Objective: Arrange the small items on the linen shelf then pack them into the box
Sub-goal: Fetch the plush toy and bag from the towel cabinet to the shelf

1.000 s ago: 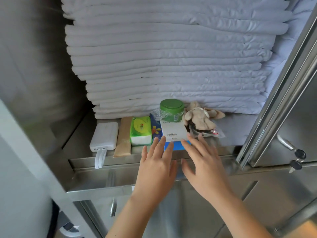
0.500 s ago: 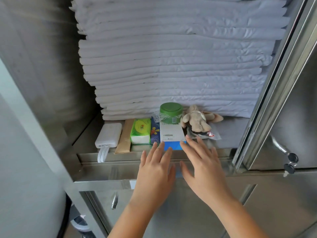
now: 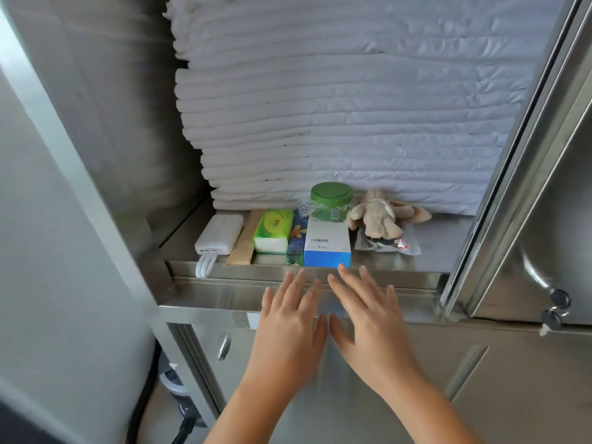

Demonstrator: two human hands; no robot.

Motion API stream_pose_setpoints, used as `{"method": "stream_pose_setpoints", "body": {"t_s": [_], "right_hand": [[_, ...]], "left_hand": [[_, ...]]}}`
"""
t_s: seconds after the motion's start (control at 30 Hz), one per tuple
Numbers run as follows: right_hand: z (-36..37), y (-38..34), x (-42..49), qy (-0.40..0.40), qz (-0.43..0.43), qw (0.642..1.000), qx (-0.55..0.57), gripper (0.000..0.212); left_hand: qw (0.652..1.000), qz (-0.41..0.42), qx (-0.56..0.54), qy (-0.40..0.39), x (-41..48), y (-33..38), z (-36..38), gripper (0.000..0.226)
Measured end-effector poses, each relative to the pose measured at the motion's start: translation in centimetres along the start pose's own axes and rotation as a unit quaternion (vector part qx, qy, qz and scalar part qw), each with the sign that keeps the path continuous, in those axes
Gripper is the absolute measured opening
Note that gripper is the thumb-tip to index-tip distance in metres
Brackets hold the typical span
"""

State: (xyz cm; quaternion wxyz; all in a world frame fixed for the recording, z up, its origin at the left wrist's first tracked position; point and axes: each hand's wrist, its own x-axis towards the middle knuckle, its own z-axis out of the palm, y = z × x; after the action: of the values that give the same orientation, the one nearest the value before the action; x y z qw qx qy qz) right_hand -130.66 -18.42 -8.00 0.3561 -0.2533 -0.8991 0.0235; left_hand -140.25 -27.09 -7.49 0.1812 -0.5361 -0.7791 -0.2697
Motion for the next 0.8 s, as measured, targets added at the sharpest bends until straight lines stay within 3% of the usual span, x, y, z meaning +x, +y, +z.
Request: {"method": "stream_pose_setpoints", "body": {"t_s": [0.4,0.67,0.8], "right_hand": [[1.6,-2.1,-0.1,-0.01,-0.016,1.0,-0.003,0.055],[4.2,-5.0,1.2,-0.021,0.024,0.999,-0.016,0.061],[6.0,-7.5,2.8,-0.007,0.026,0.999,-0.044,0.062]], "left_hand": [[0.999,-0.034,-0.005,-0.02,-1.5,-2.5,-0.4,0.043],[0.999,-0.01,-0.012,-0.041,-0.8,-7.4,-1.2,0.046],[0.999,0.036,0.001,-0.006,0.1,-10.8,-1.6,0.05]]}}
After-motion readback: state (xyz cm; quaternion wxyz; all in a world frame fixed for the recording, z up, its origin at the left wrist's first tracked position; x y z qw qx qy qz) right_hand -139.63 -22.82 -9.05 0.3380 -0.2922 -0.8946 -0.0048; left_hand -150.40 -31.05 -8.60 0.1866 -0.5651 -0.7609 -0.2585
